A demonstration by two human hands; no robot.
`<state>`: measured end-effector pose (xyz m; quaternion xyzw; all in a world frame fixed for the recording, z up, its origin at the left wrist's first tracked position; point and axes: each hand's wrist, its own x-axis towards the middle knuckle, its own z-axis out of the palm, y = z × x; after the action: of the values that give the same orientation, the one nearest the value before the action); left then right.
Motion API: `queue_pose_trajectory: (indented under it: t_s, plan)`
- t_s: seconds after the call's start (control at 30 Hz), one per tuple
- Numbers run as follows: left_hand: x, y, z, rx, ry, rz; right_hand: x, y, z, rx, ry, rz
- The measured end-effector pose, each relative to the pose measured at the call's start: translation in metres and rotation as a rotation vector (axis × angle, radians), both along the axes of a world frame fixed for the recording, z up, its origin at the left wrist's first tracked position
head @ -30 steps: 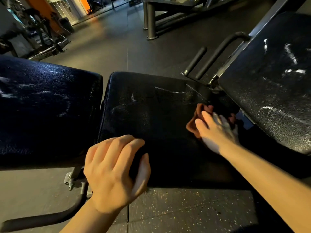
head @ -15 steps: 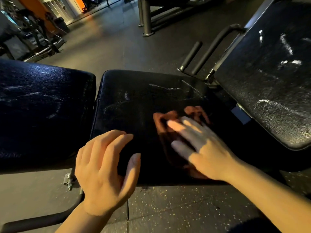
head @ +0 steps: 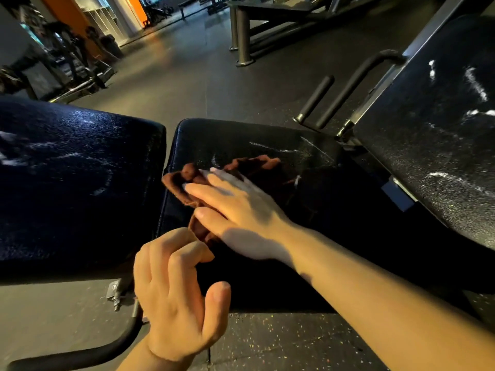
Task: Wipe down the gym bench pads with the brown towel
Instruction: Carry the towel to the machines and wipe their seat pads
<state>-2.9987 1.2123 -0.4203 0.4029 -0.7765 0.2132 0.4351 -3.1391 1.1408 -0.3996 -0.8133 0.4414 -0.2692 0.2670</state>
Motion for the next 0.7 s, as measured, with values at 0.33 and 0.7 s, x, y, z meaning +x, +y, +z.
queue_pose_trajectory:
  t_s: [0.33,0.7]
  plan:
    - [0.003,-0.002,0.004,0.019,-0.159,0.007,-0.097,-0.008,-0.077,0.268,-0.028,-0.514]
    - [0.002,-0.003,-0.001,-0.045,-0.238,0.091,-0.042,0.007,-0.042,0.192,0.16,-0.311]
